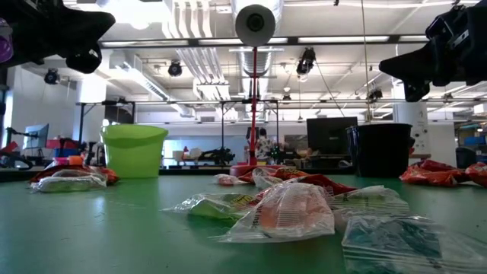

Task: Sort candy
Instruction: Put the transparent candy into the green bucket

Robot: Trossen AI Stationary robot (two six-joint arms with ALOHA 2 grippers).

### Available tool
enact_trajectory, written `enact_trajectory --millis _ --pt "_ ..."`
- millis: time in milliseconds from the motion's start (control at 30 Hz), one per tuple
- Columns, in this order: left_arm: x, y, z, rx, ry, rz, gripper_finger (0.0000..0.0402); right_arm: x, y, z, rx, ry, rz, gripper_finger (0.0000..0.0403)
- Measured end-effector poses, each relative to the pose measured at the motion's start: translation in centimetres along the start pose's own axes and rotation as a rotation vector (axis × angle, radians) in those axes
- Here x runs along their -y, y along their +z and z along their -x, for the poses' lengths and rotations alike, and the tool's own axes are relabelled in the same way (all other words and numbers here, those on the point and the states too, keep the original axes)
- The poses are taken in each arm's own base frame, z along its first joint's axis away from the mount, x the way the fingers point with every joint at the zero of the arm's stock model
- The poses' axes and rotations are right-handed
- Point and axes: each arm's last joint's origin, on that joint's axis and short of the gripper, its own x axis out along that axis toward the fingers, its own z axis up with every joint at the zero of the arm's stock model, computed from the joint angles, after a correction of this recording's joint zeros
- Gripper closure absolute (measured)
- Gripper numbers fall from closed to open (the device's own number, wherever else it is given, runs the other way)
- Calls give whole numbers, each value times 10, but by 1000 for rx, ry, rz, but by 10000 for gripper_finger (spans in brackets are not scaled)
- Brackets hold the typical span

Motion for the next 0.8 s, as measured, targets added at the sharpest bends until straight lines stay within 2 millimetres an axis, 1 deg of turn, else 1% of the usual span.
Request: enact_trajectory --millis 167,333,500,800 --pt "0 0 0 -1 1 0 402 0 0 0 0 0 44 380" --pt "0 0 0 0 1 0 402 0 0 0 0 0 46 380" --pt "0 0 0 0 1 0 402 0 0 0 0 -2 111 380" --pt "0 0 0 0 1 0 402 0 0 0 3 -1 90 380"
